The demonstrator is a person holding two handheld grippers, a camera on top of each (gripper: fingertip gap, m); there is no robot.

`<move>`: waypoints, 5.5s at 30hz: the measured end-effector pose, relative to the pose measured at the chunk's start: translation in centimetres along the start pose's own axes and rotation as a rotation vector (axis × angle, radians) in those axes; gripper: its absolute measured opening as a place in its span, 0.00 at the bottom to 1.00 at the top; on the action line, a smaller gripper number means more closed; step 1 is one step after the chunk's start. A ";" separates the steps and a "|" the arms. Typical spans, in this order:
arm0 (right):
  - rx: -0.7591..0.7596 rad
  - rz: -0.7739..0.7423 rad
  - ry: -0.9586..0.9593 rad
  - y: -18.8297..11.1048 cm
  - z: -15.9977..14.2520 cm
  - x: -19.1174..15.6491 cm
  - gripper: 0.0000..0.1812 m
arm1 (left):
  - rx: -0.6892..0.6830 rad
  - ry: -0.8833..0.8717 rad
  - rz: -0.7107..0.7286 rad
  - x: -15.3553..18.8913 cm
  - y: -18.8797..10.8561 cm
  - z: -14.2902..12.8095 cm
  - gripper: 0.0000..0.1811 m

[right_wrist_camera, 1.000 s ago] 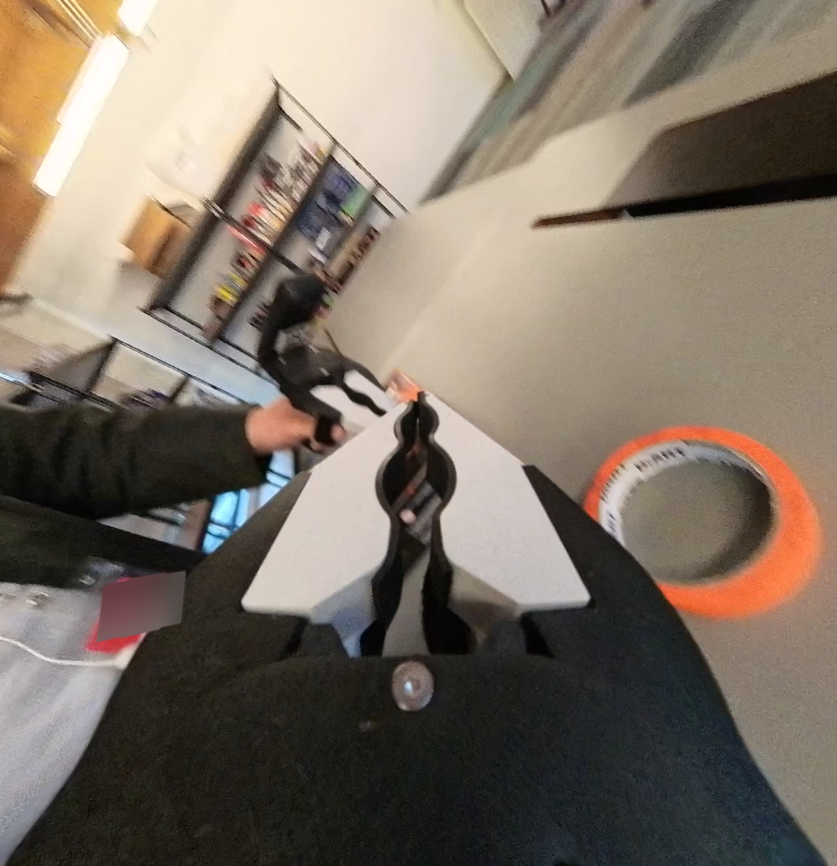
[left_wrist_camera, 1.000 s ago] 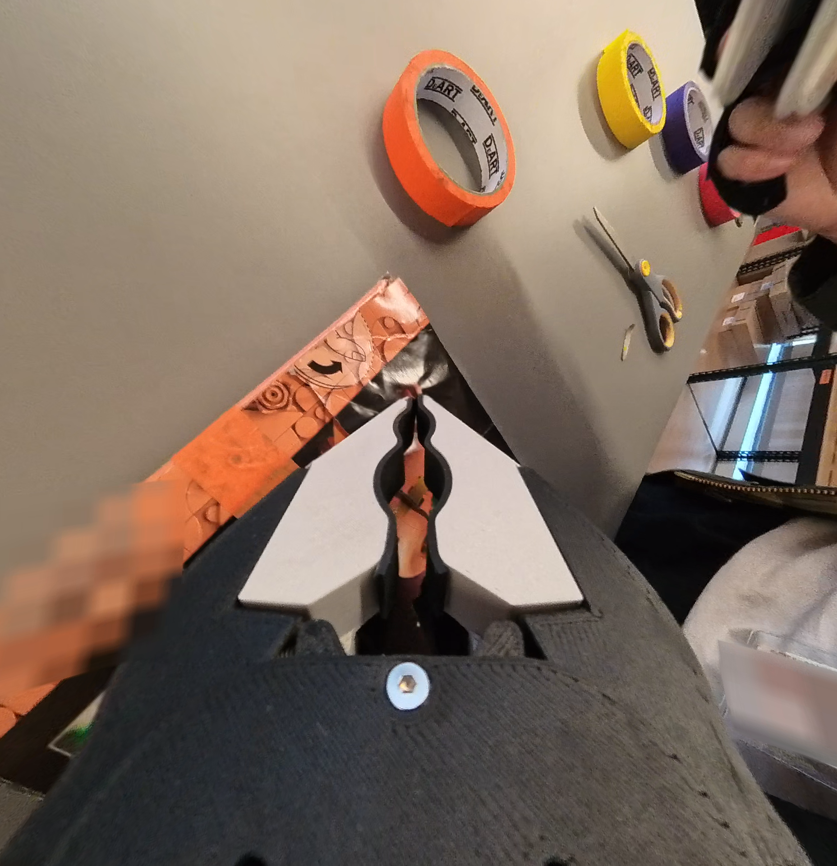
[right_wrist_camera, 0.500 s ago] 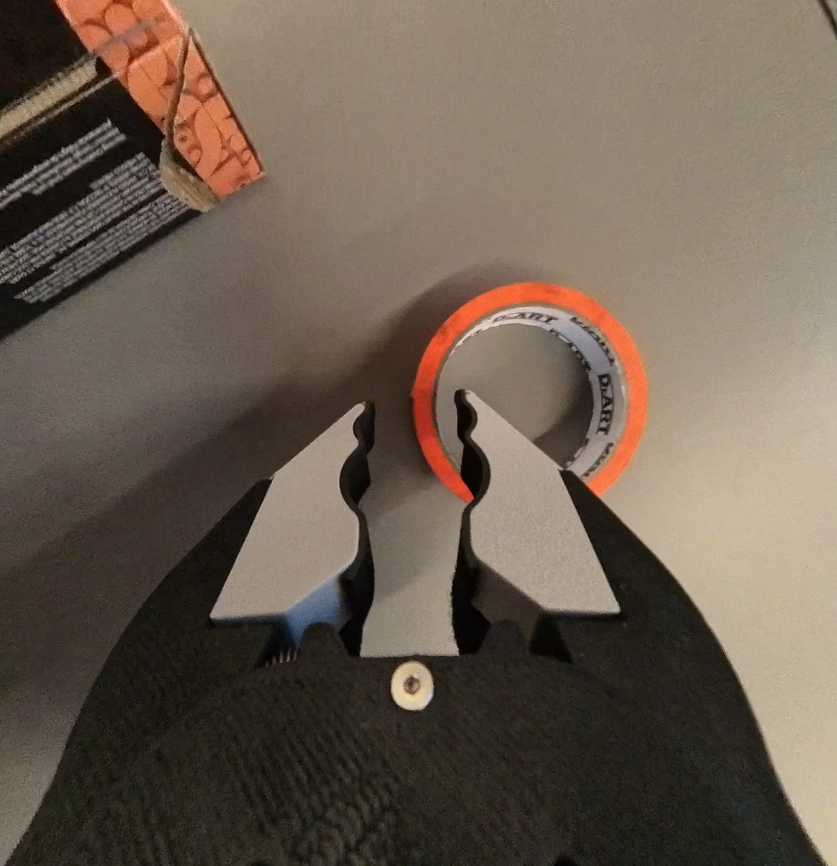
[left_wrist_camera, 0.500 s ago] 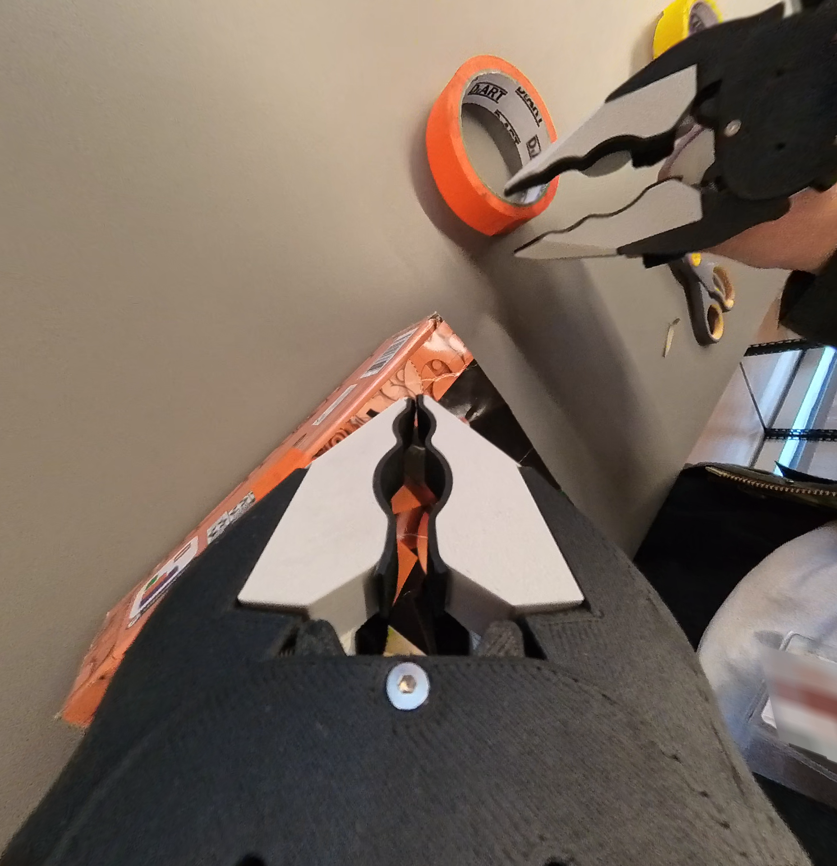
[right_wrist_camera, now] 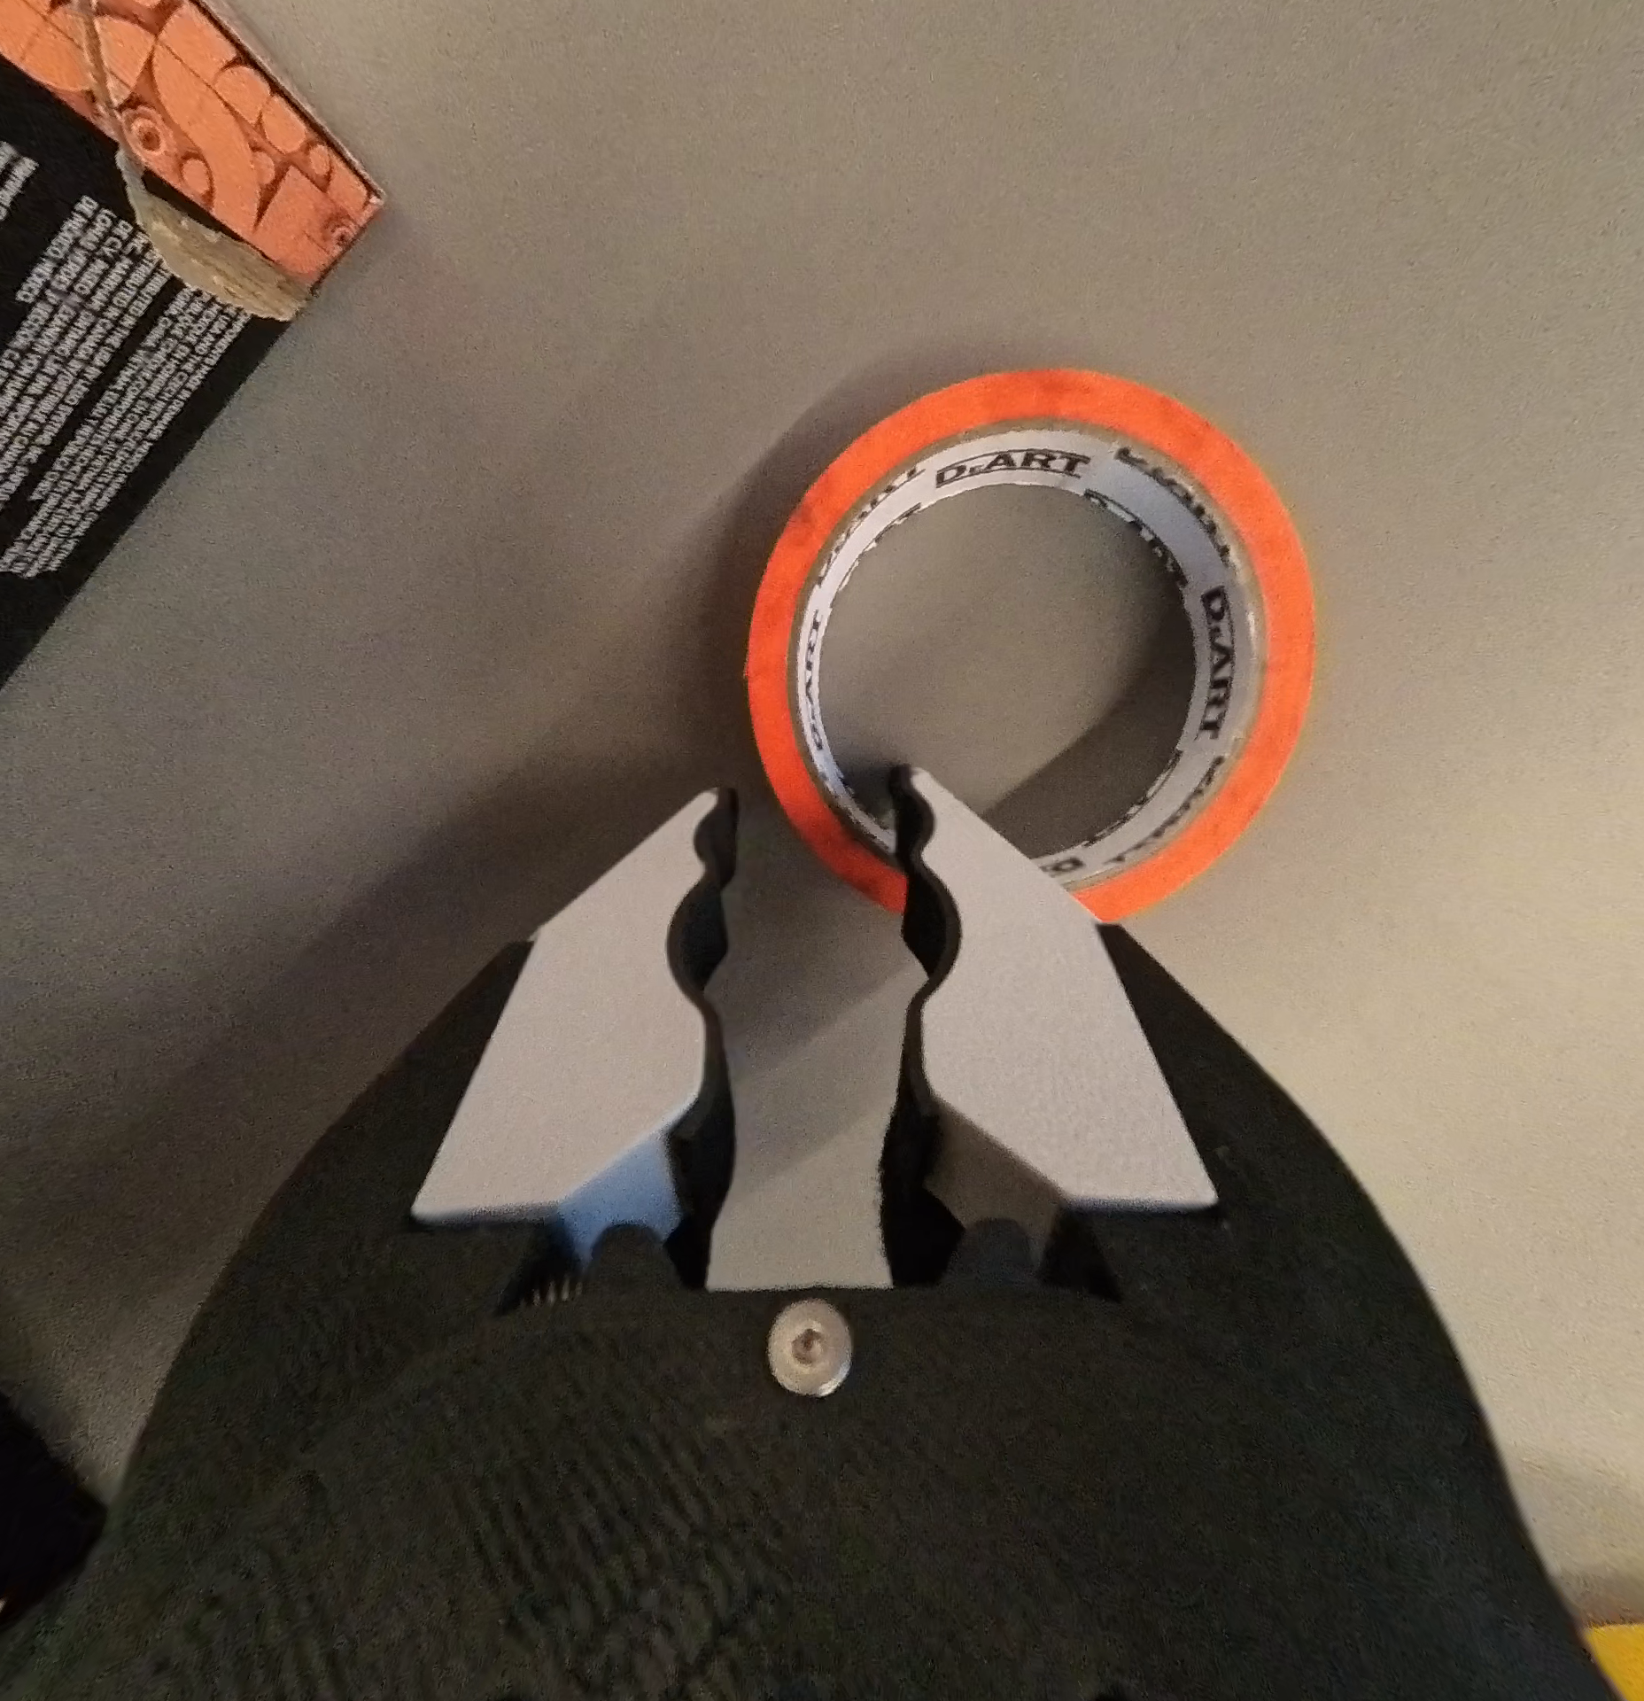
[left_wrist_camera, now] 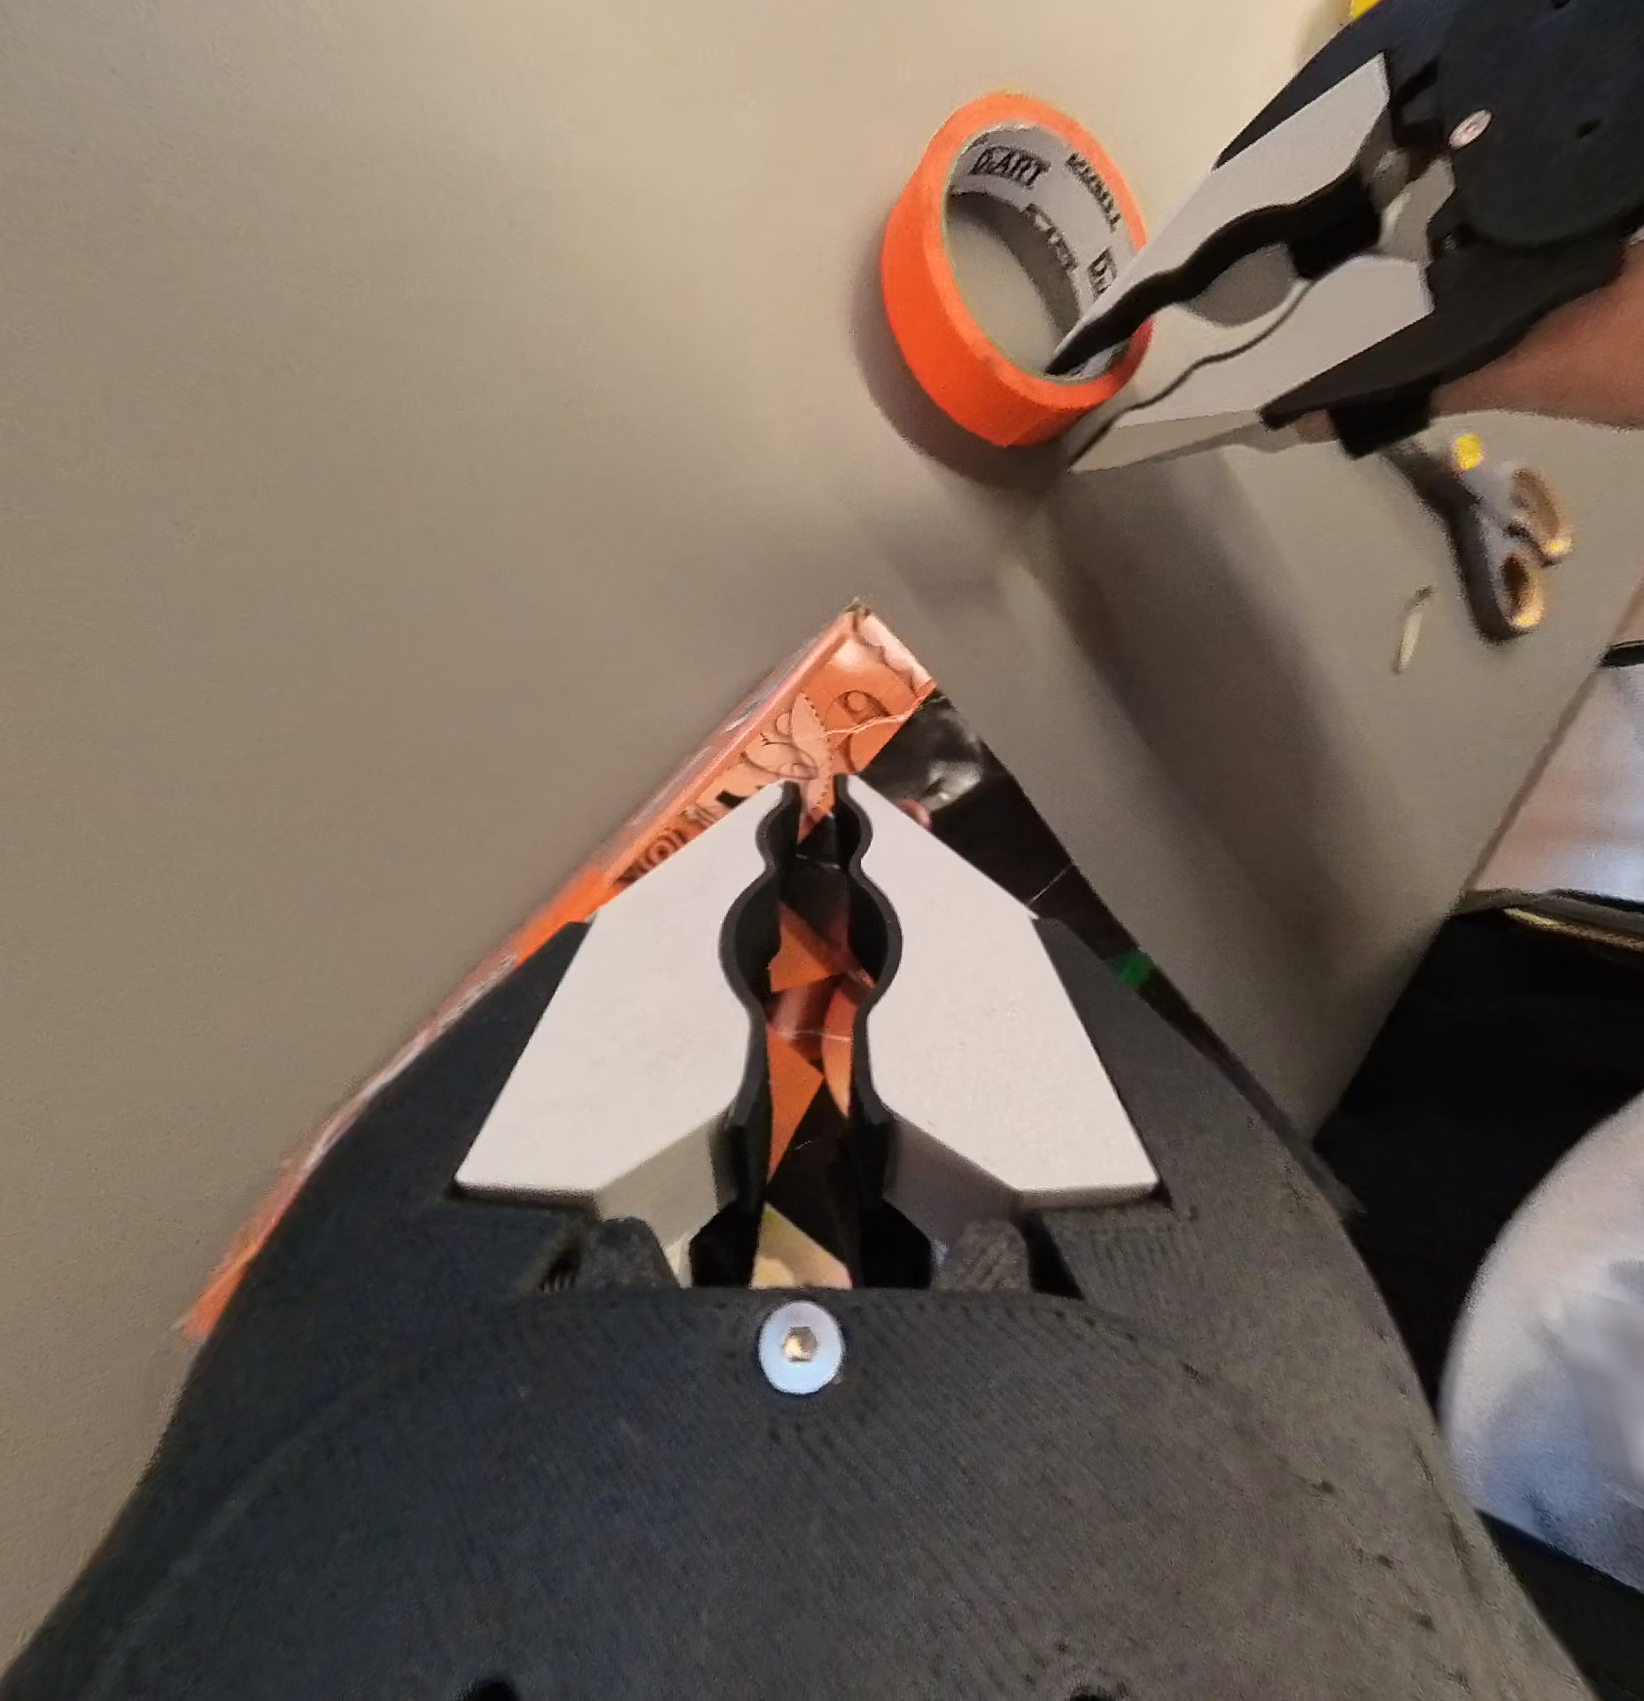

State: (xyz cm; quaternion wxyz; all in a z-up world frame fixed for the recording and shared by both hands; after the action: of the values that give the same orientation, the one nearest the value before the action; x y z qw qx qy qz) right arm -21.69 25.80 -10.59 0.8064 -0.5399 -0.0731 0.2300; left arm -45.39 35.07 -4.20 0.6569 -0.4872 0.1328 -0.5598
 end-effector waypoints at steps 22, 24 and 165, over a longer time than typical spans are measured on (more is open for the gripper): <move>0.347 0.281 0.362 -3.8 1.4 -3.1 0.05 | -0.001 0.201 0.252 0.7 -1.7 0.0 0.04; 0.509 0.421 0.477 -5.6 2.3 -4.1 0.05 | 0.026 0.200 0.245 1.2 -2.3 0.1 0.05; 0.559 1.167 0.375 -14.5 5.0 -14.3 0.30 | 0.157 0.504 -0.337 15.7 -13.9 7.2 0.00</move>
State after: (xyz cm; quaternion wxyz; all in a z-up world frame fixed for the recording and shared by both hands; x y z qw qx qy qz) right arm -31.89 19.04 6.43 0.6585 -0.2924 0.4341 0.5408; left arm -43.34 26.39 16.13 0.5368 -0.2958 0.1651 -0.7727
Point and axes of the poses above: each gripper's, where its closed fingertips meet, y out along the fingers, z out of its top, x = y × z across the jaws, the point moved 7 cm from there along -y, back along the fingers
